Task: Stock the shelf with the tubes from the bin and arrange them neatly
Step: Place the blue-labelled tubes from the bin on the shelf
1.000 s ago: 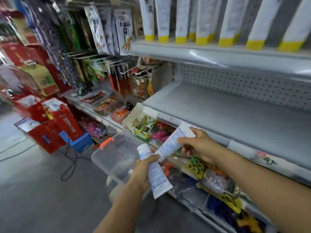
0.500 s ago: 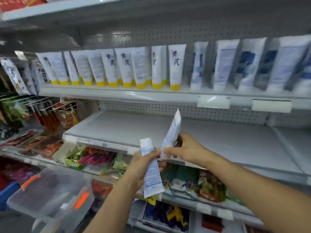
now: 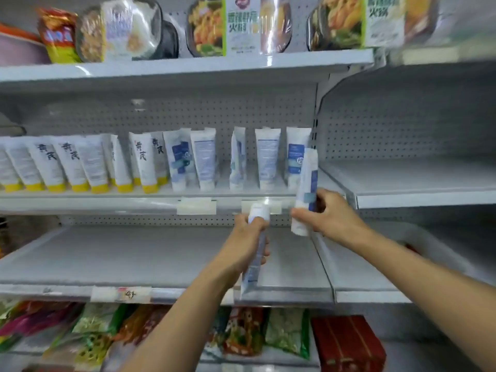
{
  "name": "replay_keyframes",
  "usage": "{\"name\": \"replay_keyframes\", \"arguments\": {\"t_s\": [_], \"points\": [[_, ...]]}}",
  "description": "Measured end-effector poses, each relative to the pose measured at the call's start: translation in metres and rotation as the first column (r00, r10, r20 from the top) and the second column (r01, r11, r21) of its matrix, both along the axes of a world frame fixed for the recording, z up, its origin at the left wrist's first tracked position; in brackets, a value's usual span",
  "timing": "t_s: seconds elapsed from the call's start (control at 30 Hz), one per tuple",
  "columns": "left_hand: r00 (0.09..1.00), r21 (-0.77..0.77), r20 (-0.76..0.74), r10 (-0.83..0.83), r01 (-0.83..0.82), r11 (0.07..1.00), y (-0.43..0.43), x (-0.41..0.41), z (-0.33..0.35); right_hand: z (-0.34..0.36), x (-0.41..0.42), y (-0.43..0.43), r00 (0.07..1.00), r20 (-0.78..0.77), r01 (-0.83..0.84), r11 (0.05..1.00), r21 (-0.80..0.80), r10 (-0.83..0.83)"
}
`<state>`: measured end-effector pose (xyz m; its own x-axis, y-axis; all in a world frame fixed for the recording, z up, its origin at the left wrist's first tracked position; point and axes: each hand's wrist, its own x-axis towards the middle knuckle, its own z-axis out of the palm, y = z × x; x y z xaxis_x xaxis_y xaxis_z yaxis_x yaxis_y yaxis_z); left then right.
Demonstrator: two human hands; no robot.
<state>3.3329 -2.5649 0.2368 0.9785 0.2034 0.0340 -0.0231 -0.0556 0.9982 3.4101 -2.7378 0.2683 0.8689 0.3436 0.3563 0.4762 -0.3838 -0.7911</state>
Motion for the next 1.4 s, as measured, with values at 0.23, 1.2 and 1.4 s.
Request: {"name": "replay_keyframes", "arguments": {"t_s": [0.23, 1.2, 1.4], "points": [[0.989, 0.306, 0.106, -0.099, 0.062, 0.950, -0.026, 0.037, 0.029, 0.035, 0.066, -0.040, 0.980, 0.059, 0.190, 0.982, -0.007, -0.190], [0.987, 0.511, 0.094, -0.127, 0.061, 0.857, -0.005, 0.127, 0.032, 0.033, 0.196, -0.012, 0.937, 0.116, 0.348, 0.905, -0.244, -0.329], [0.995, 0.585, 0.051, -0.086, 0.040, 0.810, -0.014, 0.119, 0.036, 0.038, 0.133, -0.028, 0.794, 0.607, 0.377, 0.817, -0.436, -0.042]]}}
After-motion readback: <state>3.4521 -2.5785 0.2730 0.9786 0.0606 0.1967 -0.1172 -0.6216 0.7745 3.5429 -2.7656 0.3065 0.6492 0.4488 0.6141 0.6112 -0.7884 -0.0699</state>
